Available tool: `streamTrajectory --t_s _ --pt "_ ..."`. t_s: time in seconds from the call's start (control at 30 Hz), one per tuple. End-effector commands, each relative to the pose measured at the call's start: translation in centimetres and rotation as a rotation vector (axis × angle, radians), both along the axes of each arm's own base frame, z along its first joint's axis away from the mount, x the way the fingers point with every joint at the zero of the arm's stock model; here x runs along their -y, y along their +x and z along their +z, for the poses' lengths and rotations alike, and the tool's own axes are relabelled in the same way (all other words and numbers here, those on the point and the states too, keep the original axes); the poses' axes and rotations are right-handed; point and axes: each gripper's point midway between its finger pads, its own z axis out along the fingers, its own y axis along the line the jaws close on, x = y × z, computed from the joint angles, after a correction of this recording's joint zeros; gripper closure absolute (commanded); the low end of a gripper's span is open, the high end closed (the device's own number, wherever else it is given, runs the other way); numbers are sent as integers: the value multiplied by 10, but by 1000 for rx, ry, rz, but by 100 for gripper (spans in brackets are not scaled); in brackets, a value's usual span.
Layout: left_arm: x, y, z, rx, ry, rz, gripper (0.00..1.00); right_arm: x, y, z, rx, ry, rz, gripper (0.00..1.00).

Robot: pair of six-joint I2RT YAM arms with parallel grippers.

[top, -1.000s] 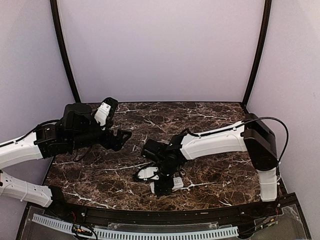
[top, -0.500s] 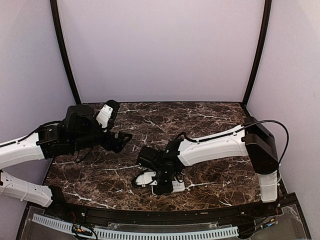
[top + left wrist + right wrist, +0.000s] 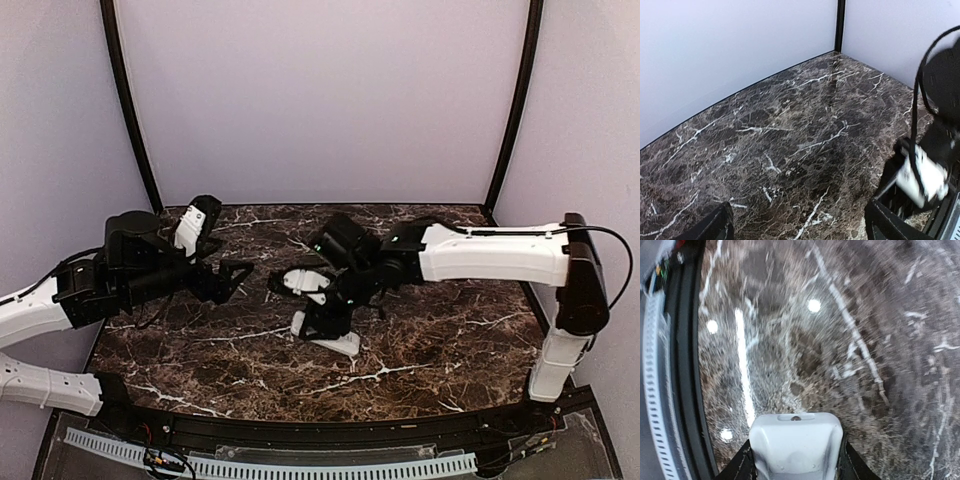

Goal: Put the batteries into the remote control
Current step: Pick up the remote control from the center of the board, then pass from the right arm to the left

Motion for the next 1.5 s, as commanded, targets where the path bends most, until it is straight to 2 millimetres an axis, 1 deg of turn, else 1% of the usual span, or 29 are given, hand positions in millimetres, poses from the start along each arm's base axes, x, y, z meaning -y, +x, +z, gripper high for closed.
streamTrajectory --t_s 0.0,0.03,0.07,0.1,0.17,0.2,0.23,0.37,0.43,0.47,0.5,0.53,0.6,0.7,0.73,0.87,0.9,1.03,1.1,1.13,1.17,1.2,1.23,1.27,1.3,1.33,1.37,1.4,1.47 --pt "17 -24 39 110 -121 -188 14 -14 23 114 -106 453 -130 66" --pt "24 -34 39 107 -144 -259 14 -14 27 131 -129 536 -148 66" --pt "27 -39 51 140 -186 -290 15 -12 30 150 -148 617 -159 66" --pt "34 -48 51 138 -205 -351 15 -9 33 164 -161 685 -178 66" --pt "45 -60 59 147 -245 -448 15 -3 41 190 -176 816 -208 68" --pt "52 -62 59 139 -257 -478 15 -3 43 208 -172 896 -204 68" --pt "61 -67 59 118 -264 -532 15 -1 43 219 -179 948 -201 68" --pt "82 -77 73 82 -328 -643 12 2 37 254 -201 1094 -164 68" --pt "90 -76 78 70 -362 -660 8 2 33 264 -212 1132 -136 68" --pt "91 -75 86 79 -395 -661 7 2 31 269 -211 1145 -119 68" --pt "93 -74 88 78 -407 -661 5 3 29 272 -213 1154 -107 68" --pt "94 -75 95 87 -432 -668 5 3 27 274 -214 1162 -98 68" --pt "97 -70 97 82 -441 -655 4 5 22 278 -216 1178 -72 69" --pt "103 -59 93 46 -441 -616 6 6 17 282 -222 1187 -46 69" --pt "104 -59 96 41 -448 -617 6 6 17 282 -223 1187 -45 69" --pt "115 -57 96 2 -474 -639 12 6 15 282 -227 1190 -35 69" --pt "117 -55 93 -9 -473 -635 15 6 15 283 -227 1192 -31 69" --pt "121 -49 97 -10 -480 -619 25 7 12 284 -227 1194 -21 70" --pt "121 -47 98 -3 -478 -611 33 7 12 284 -228 1193 -18 70" --pt "121 -46 97 -3 -477 -604 41 8 11 284 -227 1193 -18 70" --pt "121 -45 97 -3 -475 -601 45 8 12 284 -226 1193 -19 70" --pt "121 -45 97 -3 -474 -600 54 8 12 283 -226 1191 -20 70" --pt "121 -45 96 -6 -474 -602 59 8 12 283 -223 1189 -22 70" --pt "121 -45 95 -7 -475 -602 67 7 13 283 -221 1189 -23 70" --pt "121 -45 94 -10 -476 -601 72 7 13 281 -221 1186 -27 70" --pt "121 -45 94 -11 -477 -600 80 7 14 281 -219 1183 -32 70" --pt "120 -45 93 -15 -476 -594 84 7 16 280 -215 1180 -44 68" --pt "120 -44 91 -25 -473 -587 91 7 18 277 -212 1172 -62 63" --pt "118 -40 83 -54 -461 -548 99 9 29 272 -196 1147 -141 41"
